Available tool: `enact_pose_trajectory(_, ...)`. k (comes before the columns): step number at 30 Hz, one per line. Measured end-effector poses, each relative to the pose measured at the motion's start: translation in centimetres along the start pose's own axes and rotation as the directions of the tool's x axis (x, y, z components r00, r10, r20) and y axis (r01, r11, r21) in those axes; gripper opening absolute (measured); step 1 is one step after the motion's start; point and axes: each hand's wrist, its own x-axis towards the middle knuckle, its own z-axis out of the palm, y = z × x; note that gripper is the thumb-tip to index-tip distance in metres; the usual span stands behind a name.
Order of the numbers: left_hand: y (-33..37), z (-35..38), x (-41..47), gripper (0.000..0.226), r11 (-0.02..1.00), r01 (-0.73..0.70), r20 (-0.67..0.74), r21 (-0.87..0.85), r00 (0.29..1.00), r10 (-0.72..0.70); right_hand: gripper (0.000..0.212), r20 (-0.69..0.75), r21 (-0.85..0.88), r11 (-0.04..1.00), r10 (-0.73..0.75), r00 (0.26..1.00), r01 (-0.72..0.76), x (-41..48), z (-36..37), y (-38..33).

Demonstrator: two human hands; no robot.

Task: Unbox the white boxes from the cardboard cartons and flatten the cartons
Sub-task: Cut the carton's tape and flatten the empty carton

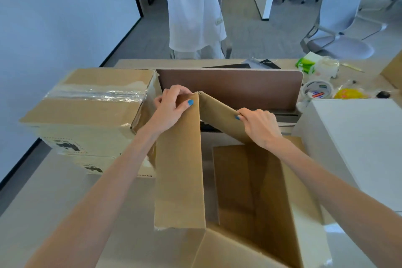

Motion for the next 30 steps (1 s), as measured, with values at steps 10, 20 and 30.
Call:
enact_pose_trajectory(10,5.3,-3.1,-2.8,0.019,0.993,-0.071,-0.181,-0.092,0.982,0.053,0.066,0.131,0.295,0.953,0.034,0.991,-0.072,-1.2,-7.1,-3.1)
enact_pose_trajectory(20,10.1,-4.9,-3.6,0.017,0.972,-0.206,-0.334,-0.115,0.929,0.157,0.083,0.052,0.305,0.95,0.055,0.997,-0.068,-2.7,-11.4,-7.0)
enact_pose_trajectory(30,12.9,-5.7,-3.7,0.016,0.935,-0.332,-0.424,-0.126,0.87,0.252,0.047,-0.229,0.366,0.93,0.115,0.966,-0.024,-4.3,-11.5,-7.8)
